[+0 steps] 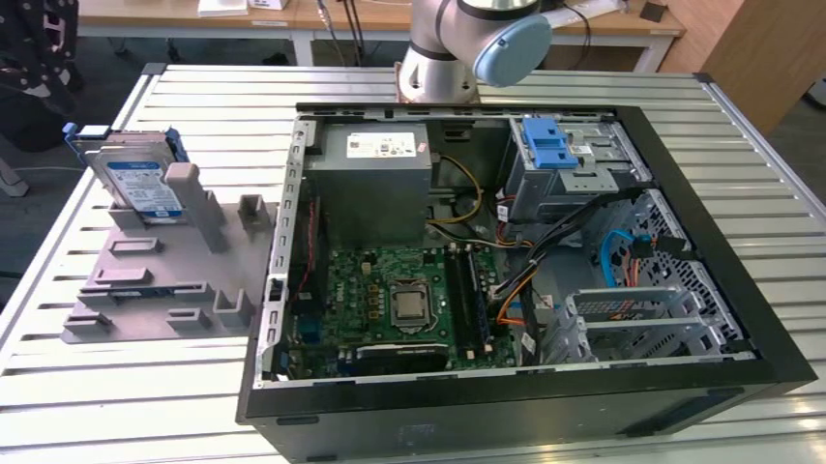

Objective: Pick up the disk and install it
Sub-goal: 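Pick up the disk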

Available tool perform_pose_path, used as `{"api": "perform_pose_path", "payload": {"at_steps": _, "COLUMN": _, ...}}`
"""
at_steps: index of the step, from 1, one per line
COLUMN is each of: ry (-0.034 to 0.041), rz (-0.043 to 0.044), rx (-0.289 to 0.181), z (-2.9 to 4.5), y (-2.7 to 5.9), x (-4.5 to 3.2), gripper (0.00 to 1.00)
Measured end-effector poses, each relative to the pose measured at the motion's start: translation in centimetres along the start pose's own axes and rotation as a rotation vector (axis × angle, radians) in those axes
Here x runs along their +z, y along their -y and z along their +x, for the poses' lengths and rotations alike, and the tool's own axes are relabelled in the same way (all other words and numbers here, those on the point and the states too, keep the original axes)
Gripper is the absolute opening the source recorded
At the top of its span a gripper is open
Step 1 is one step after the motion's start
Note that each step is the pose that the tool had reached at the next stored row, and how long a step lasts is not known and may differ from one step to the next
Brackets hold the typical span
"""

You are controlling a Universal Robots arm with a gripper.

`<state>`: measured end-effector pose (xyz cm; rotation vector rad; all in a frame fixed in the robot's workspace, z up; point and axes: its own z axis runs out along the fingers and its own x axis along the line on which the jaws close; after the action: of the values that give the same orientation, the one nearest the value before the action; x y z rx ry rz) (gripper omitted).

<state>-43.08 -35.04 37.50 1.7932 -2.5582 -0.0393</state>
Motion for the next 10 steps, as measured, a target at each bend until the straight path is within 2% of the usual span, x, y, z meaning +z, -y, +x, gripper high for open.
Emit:
{"api": "perform_pose_path", "payload": {"at_steps": 4, "ry": 0.0073, "rz": 0.0012, "rx": -0.052, "z": 0.0, "y": 0.0, "x": 0.05, "gripper": 0.11}}
{"api": "perform_pose_path", "payload": {"at_steps": 10, "ry": 0.0065, "rz": 0.0002, "rx": -0.158, "z": 0.0, "y": 0.01, "x": 0.24, "gripper": 0.11}}
